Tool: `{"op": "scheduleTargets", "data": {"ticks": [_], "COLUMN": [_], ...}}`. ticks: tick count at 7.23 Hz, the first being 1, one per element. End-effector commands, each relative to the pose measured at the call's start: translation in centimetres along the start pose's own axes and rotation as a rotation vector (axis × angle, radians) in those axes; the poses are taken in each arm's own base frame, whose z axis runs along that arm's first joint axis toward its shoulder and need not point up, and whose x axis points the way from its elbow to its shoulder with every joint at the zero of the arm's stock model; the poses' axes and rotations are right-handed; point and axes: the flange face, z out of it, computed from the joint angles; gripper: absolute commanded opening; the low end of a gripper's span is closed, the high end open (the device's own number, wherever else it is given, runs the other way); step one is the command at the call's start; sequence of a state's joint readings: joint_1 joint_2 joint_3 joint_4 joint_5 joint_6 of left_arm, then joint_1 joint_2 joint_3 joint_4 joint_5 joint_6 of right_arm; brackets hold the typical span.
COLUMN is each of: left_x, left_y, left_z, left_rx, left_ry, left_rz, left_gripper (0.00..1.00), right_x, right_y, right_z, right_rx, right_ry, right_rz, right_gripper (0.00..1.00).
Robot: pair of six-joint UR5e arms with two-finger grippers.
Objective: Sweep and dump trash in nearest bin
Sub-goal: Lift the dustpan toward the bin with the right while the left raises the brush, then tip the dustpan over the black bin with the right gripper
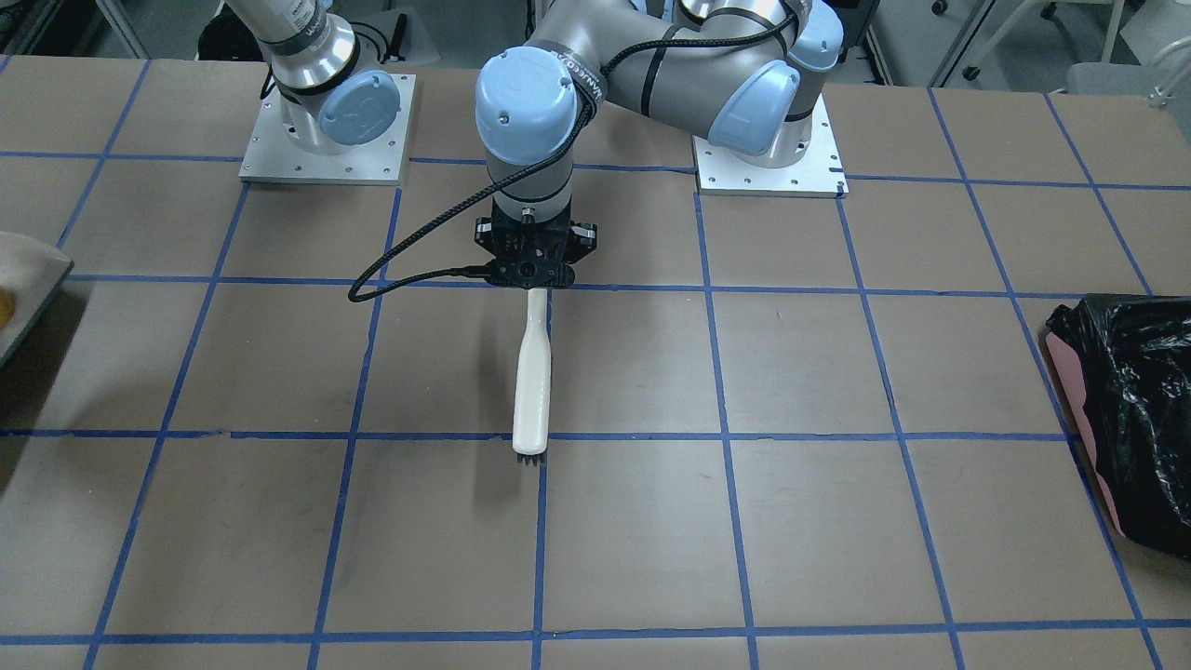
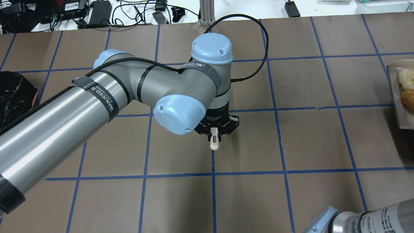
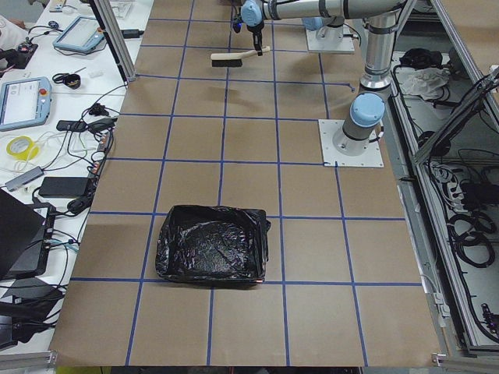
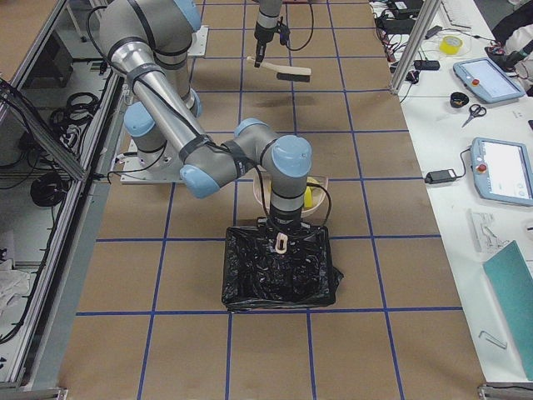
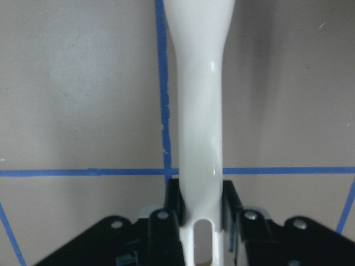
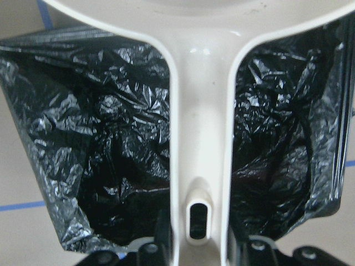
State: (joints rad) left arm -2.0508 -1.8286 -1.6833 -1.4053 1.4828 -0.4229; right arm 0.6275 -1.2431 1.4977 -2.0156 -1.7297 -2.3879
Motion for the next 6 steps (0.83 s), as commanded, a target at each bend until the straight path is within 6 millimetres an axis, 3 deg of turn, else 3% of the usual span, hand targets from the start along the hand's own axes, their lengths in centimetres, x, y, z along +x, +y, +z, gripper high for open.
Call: {"op": "scheduleTargets", "data": {"ticks": [1,2,3,4,6], "left_x": [-1.6,-2.2,-2.4,-2.4,-2.3], "left_y": [1.8,2.8,3.6,4.2,5.1], "left_z": [1.3,2.5,3.9,4.0,5.6], "left_rx": [-0.03,-0.028,-0.022,-0.008,-0.041], "left_ry": [-0.009,-0.007,0.0,0.01,0.038], "left_rz": [0.012,0.014,0.012,0.016,0.019], "left_gripper": [0.0,0.0,0.0,0.0,0.0], "right_x": [-0.4,-0.8,-1.0,-0.8,-1.5], "right_y": [7.3,9.5,11.4,12.8,13.9], "right_z": [2.1,2.7,1.7,0.9,-0.3], "right_rx": [-0.015,-0.035,-0.1,-0.154,-0.26], "right_ry": [-0.009,-0.027,-0.059,-0.082,-0.15], "right_rz": [-0.023,-0.009,-0.023,-0.017,-0.008], "right_gripper": [0.0,0.0,0.0,0.0,0.0]}}
